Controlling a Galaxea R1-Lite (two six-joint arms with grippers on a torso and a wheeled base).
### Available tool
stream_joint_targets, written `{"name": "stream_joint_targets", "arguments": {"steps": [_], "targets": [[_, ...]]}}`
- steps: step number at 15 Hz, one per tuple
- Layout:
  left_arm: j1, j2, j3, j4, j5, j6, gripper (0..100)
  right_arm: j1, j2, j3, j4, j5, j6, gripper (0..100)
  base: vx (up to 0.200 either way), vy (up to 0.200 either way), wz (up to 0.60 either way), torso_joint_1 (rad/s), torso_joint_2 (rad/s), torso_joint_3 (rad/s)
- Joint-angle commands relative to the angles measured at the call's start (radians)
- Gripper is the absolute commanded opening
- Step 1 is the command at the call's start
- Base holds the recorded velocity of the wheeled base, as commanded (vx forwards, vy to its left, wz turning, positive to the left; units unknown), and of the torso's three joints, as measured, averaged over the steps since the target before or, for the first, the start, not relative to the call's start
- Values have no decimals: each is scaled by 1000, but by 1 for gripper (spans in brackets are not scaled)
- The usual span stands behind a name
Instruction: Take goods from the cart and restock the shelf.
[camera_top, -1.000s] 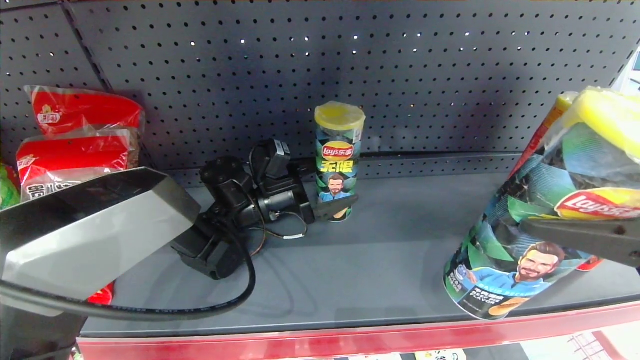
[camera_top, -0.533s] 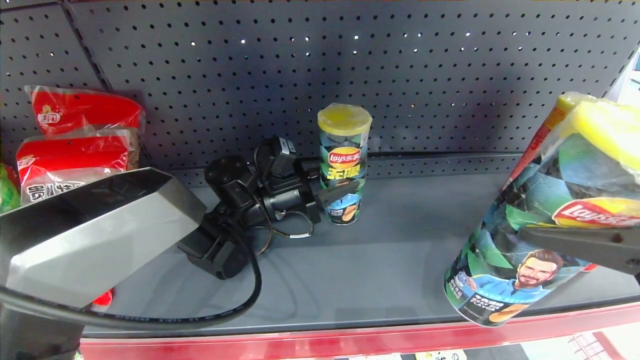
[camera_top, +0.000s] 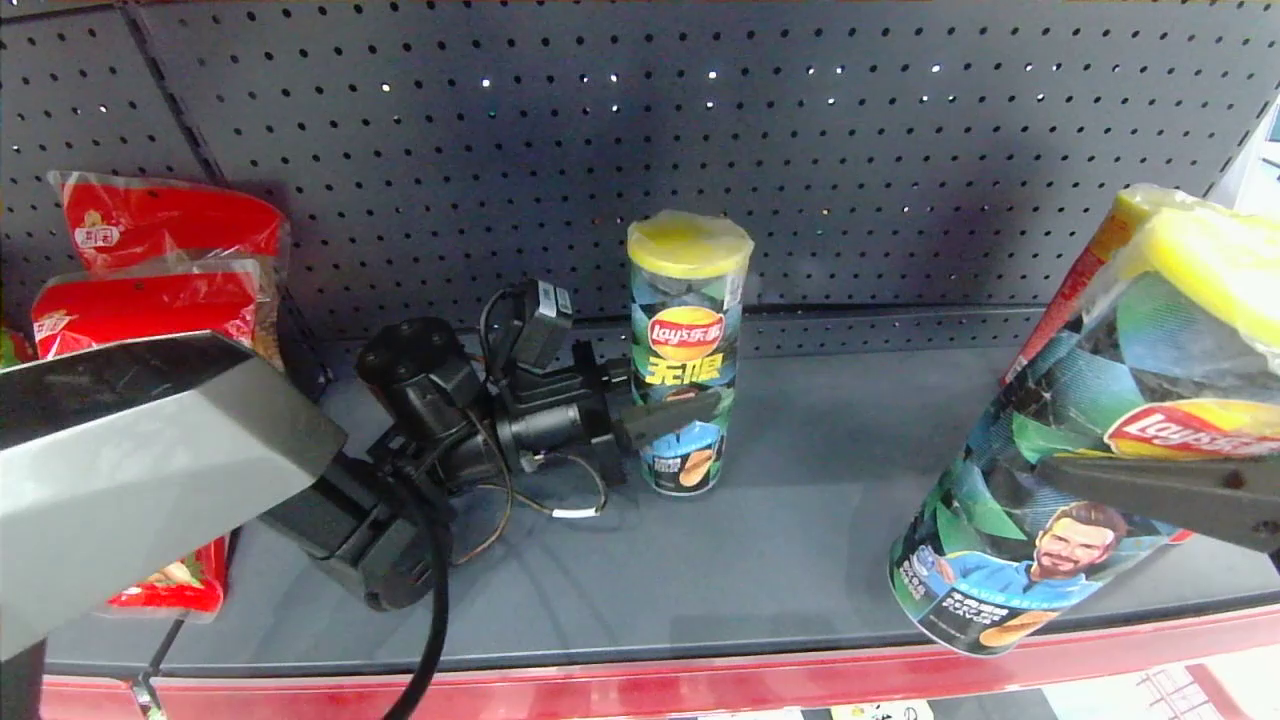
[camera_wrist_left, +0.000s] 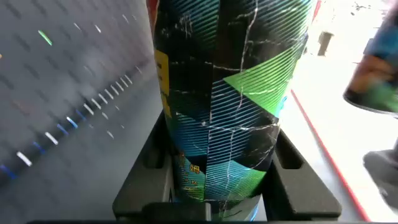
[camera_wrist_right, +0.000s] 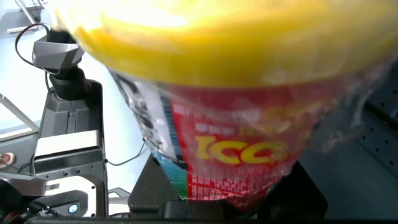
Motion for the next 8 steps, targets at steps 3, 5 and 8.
{"name": "stream_joint_targets", "arguments": {"steps": [3,5,8], "targets": [[-47,-108,133,-5,4,9,0,-1,-5,1,-1,0,0,0,0,0,0,0,0,0],[-75,-130,162,-5,13,9,0,-1,-11,1,-1,0,0,0,0,0,0,0,0,0],[-84,-150,240,-5,24,11,0,-1,-11,1,-1,0,0,0,0,0,0,0,0,0]]}}
